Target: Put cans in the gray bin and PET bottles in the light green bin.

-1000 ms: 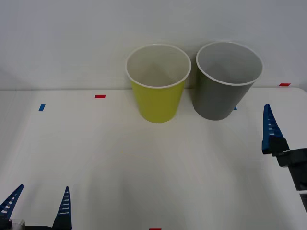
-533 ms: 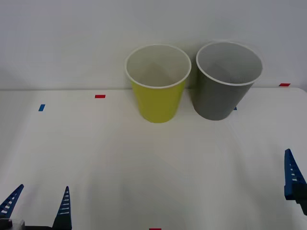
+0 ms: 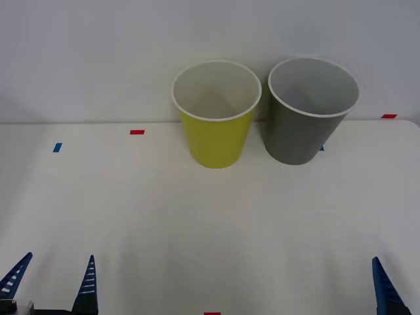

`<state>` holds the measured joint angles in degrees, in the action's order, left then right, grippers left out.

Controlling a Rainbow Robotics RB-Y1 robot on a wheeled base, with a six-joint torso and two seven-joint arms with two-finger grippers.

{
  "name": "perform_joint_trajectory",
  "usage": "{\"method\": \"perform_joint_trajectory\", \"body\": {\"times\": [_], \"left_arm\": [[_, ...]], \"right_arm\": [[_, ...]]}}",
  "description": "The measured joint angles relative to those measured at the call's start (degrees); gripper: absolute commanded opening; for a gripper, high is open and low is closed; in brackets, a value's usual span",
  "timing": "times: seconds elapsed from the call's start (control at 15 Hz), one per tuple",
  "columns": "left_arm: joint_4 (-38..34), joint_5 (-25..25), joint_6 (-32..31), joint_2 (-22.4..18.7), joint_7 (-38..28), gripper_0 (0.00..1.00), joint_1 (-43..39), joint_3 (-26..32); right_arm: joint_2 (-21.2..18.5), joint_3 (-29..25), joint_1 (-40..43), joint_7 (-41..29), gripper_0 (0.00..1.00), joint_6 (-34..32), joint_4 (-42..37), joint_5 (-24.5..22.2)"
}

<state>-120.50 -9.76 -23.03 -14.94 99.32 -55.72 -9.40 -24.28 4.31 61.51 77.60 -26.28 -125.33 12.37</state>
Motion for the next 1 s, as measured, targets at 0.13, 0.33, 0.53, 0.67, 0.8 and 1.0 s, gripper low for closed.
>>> {"method": "perform_joint_trajectory", "body": {"times": [0.13, 0.33, 0.53, 0.67, 0.8, 1.0], "left_arm": [[0.00, 0.00, 0.00, 0.00, 0.00, 1.00, 0.00, 0.00], [0.00, 0.00, 0.00, 0.00, 0.00, 1.00, 0.00, 0.00], [0.00, 0.00, 0.00, 0.00, 0.00, 1.00, 0.00, 0.00], [0.00, 0.00, 0.00, 0.00, 0.00, 1.00, 0.00, 0.00], [0.00, 0.00, 0.00, 0.00, 0.00, 1.00, 0.00, 0.00], [0.00, 0.00, 0.00, 0.00, 0.00, 1.00, 0.00, 0.00]], "right_arm": [[-0.47, 1.84, 0.84, 0.28, 1.00, 0.12, 0.00, -0.31], [-0.59, 3.15, 1.26, 1.07, 1.00, -0.93, 0.72, -1.07], [-0.75, 3.85, -0.48, 1.95, 1.00, -8.93, 7.37, -2.28], [-1.48, 4.14, -0.82, 2.62, 1.00, -10.43, 8.06, -3.16], [-2.10, 4.20, -0.82, 2.79, 1.00, -11.12, 8.10, -3.45], [-2.26, 4.21, -0.71, 2.81, 1.00, -11.49, 8.10, -3.49]]}}
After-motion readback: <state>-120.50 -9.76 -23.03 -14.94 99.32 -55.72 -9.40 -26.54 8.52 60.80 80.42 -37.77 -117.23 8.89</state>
